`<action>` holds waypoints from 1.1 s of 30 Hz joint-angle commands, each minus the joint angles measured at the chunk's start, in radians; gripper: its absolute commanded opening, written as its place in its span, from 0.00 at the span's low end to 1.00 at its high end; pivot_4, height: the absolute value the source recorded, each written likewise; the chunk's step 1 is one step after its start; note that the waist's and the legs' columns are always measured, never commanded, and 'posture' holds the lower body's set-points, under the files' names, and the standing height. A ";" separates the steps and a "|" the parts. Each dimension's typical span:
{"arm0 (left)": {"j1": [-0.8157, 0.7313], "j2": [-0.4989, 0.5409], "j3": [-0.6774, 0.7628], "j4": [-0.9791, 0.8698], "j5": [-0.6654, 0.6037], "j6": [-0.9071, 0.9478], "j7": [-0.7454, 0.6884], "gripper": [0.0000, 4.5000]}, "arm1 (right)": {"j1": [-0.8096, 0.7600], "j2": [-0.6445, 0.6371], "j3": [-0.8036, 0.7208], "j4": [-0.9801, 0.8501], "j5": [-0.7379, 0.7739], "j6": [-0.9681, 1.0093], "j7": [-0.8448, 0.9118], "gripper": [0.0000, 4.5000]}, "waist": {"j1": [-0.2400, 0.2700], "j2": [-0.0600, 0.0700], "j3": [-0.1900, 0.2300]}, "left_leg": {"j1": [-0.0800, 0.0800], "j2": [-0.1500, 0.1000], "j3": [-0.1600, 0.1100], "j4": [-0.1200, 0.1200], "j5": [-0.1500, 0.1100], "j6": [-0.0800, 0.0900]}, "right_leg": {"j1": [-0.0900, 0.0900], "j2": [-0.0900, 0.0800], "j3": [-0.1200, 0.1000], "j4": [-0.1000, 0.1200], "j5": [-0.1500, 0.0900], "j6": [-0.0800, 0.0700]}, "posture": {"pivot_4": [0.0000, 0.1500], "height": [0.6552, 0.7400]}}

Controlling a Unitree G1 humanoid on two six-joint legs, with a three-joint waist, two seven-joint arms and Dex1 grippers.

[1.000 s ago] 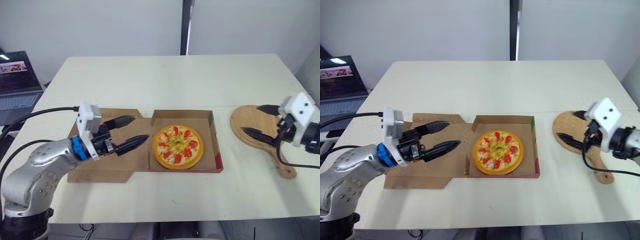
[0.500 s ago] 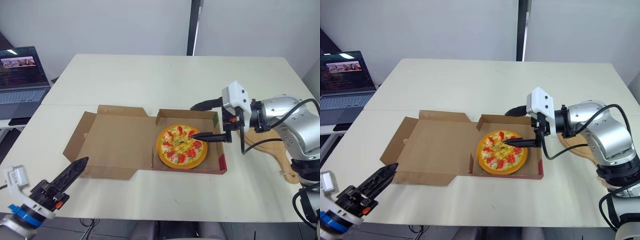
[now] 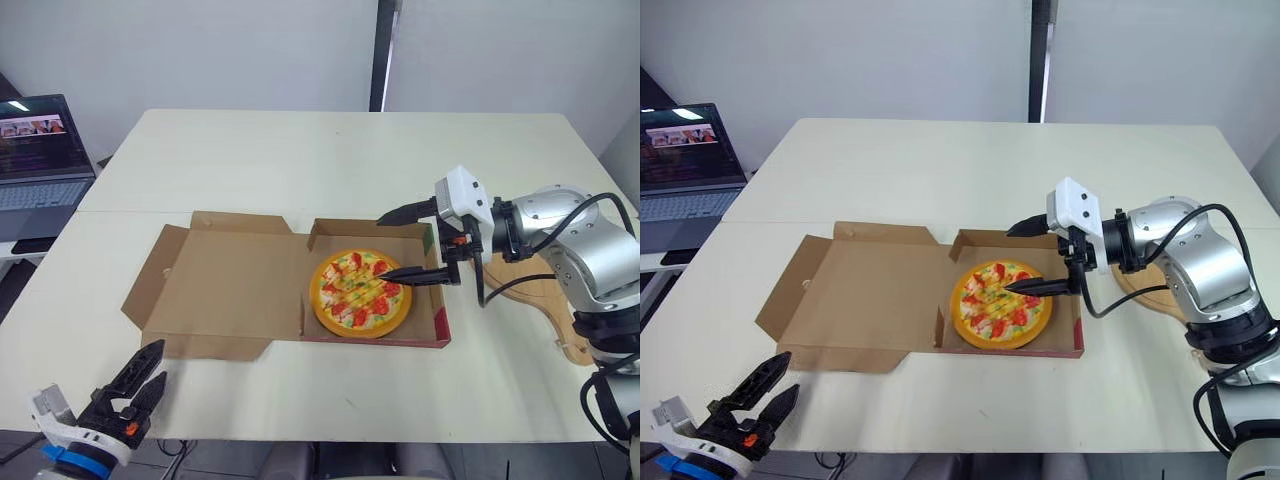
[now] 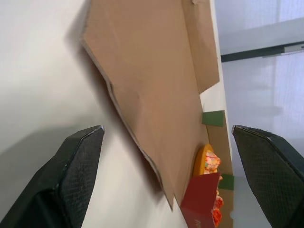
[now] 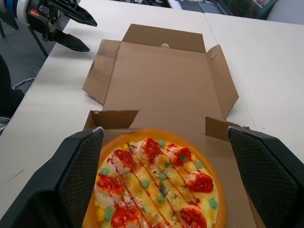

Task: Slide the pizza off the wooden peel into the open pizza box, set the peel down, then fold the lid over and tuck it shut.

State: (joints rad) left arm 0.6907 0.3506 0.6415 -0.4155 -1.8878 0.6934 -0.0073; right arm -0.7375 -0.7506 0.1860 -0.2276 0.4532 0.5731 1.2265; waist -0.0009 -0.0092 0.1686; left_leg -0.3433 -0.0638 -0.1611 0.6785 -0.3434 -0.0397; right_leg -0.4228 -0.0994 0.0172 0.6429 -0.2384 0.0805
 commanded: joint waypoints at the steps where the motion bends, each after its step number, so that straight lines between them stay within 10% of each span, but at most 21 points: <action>1: -0.022 -0.019 -0.004 -0.004 0.012 -0.042 0.011 1.00 | -0.025 -0.010 -0.018 -0.025 0.003 -0.009 0.012 0.99 | 0.001 0.000 0.000 | 0.000 0.000 0.000 0.000 0.000 0.000 | 0.000 0.000 0.000 0.000 0.000 0.000 | 1.00 1.00; 20: -0.175 -0.110 -0.068 -0.005 0.075 -0.171 0.102 1.00 | -0.045 -0.008 -0.008 -0.017 -0.008 -0.003 0.020 0.99 | 0.001 0.000 0.000 | 0.000 0.001 0.000 0.000 0.000 -0.001 | 0.000 0.002 0.000 0.000 0.000 -0.001 | 1.00 1.00; 33: -0.212 -0.101 -0.072 0.102 0.125 -0.137 0.044 0.18 | -0.050 -0.010 -0.005 -0.025 -0.005 0.007 0.021 1.00 | 0.002 0.000 0.000 | 0.000 0.001 0.000 0.000 0.000 -0.001 | 0.000 0.002 0.000 -0.001 0.000 -0.001 | 1.00 1.00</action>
State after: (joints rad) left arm 0.4778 0.2419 0.5691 -0.3239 -1.7795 0.5471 0.0506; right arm -0.7627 -0.7527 0.1906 -0.2279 0.4493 0.5784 1.2423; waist 0.0006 -0.0090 0.1682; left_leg -0.3432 -0.0627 -0.1615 0.6785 -0.3436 -0.0403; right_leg -0.4228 -0.0974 0.0172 0.6426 -0.2382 0.0798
